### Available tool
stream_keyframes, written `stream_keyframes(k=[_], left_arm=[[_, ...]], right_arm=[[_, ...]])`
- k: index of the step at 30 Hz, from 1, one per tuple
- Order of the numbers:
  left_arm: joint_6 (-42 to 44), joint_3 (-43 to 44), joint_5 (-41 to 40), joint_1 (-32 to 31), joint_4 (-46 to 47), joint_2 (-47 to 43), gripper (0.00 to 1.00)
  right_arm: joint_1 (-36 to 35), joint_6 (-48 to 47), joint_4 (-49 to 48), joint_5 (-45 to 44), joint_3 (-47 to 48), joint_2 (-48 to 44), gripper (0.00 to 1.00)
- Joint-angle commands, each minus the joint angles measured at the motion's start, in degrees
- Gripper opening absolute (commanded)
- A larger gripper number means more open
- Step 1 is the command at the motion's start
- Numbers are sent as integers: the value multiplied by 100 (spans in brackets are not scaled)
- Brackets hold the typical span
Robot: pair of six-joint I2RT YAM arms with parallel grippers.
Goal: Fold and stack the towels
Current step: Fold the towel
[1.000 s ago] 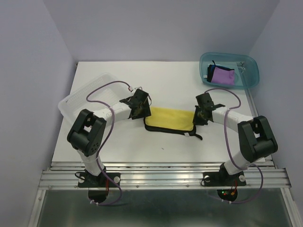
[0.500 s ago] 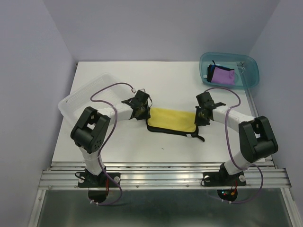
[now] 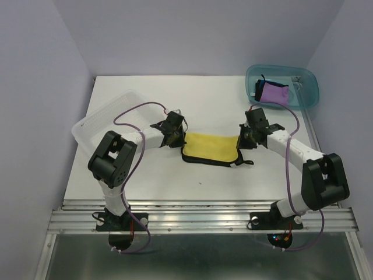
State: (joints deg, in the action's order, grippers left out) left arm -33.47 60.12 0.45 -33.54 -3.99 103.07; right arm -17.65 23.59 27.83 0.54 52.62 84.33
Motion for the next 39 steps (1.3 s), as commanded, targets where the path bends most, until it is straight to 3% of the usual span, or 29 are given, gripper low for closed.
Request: stream_keyframes(k=[1, 15, 39], left_arm=[[60, -88, 219, 14, 197, 3, 0], [-54, -264, 552, -3, 566, -15, 0], [-186, -492, 693, -21, 698, -129, 0]], right_arm=[[-28, -83, -340, 868, 450, -216, 1], [-941, 988, -1148, 2064, 987, 408, 1], [-1460, 2167, -2968, 1907, 1654, 2068, 1]])
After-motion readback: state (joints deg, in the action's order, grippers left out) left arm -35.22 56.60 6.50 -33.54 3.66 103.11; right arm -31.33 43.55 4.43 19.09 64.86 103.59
